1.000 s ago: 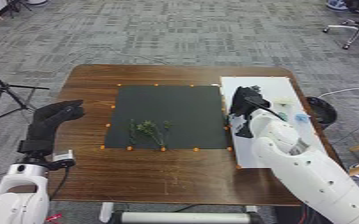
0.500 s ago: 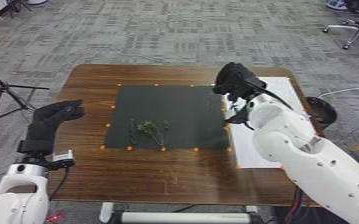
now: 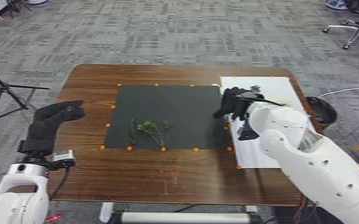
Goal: Arrange flowers
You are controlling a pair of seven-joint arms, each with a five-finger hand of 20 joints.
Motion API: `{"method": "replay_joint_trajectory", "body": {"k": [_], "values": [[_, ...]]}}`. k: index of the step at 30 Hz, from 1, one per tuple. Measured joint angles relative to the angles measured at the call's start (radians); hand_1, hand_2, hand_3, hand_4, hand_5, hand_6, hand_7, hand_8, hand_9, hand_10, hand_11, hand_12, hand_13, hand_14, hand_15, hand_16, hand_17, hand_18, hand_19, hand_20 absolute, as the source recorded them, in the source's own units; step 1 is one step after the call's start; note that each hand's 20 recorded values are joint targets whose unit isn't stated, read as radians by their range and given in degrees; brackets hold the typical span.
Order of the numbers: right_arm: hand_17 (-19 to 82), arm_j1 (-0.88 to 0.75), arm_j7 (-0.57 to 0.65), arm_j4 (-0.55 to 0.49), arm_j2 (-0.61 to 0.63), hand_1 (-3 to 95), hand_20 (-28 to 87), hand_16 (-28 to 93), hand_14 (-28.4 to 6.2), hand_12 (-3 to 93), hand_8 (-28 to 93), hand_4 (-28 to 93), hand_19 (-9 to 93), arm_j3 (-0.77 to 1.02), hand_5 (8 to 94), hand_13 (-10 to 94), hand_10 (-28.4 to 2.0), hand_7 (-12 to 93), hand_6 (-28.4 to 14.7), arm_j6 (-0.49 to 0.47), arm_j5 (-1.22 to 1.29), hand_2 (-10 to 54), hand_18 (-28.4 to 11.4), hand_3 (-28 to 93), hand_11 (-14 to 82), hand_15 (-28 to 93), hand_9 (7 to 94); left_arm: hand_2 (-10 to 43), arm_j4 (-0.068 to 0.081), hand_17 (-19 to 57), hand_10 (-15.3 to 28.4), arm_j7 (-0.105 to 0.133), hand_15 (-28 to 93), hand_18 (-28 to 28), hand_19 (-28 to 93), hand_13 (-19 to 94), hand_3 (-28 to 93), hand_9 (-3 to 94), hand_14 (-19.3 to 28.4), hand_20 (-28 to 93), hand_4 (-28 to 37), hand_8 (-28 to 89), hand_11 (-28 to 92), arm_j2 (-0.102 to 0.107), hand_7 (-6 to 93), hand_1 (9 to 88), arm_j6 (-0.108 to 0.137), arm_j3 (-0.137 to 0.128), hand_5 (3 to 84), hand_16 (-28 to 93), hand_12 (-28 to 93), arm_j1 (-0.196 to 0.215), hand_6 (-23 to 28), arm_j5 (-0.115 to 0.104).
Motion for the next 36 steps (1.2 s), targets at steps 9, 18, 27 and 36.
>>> {"method": "replay_joint_trajectory", "body": {"k": [9, 18, 27, 36], "values": [[59, -0.033, 0.024, 0.021, -0.021, 35.1, 49, 35, -6.8, 23.9, -3, -5, 93, 0.025, 56.3, 86, -20.4, 9, -2.7, -0.042, 0.014, -9.5, -14.4, 56, 11.5, 54, 62.3, -0.8, 0.0, 9.2, 14.5, -0.004, 34, 14.6, 19, 43, 66, 52.7, 19.2, 23, -22.2, -7, 26, -0.001, 16.2, 31.8, -0.003, 0.003, 54.0, 1, 15, 0.0, 1.5, 0.002], [63, -0.035, 0.04, 0.028, -0.03, 69.2, 49, 35, -2.7, 42.8, 19, -6, 93, 0.021, 63.6, 89, -13.7, 19, -3.7, -0.001, 0.021, -9.5, -9.7, 46, 9.5, 57, 73.5, -0.8, 0.0, 9.3, 14.6, -0.007, 34, 14.6, 18, 43, 66, 52.8, 19.2, 23, -22.2, -7, 26, -0.001, 16.3, 32.0, -0.006, 0.005, 54.1, 1, 15, 0.0, 1.5, 0.003], [65, -0.058, -0.007, 0.066, -0.01, 72.7, 50, 36, -1.9, 44.7, 22, -5, 92, -0.034, 75.7, 90, -11.4, 19, -4.0, 0.221, -0.019, -9.5, -8.7, 46, 11.2, 56, 84.4, -0.7, 0.0, 9.5, 14.6, -0.005, 34, 14.5, 18, 43, 65, 52.8, 19.1, 23, -22.2, -7, 26, -0.002, 15.9, 32.3, -0.006, 0.005, 54.0, 1, 15, -0.001, 2.1, 0.003], [65, -0.058, -0.053, 0.074, 0.018, 70.4, 51, 38, -1.6, 46.2, 22, -6, 92, -0.068, 76.6, 90, -11.4, 21, -4.3, 0.328, -0.024, -9.5, -8.4, 51, 11.8, 56, 85.1, -0.7, 0.0, 9.6, 14.7, -0.005, 34, 14.4, 18, 43, 65, 52.7, 19.2, 23, -22.1, -7, 26, -0.002, 15.8, 32.2, -0.005, 0.005, 54.0, 1, 15, -0.002, 2.3, 0.002]]}}
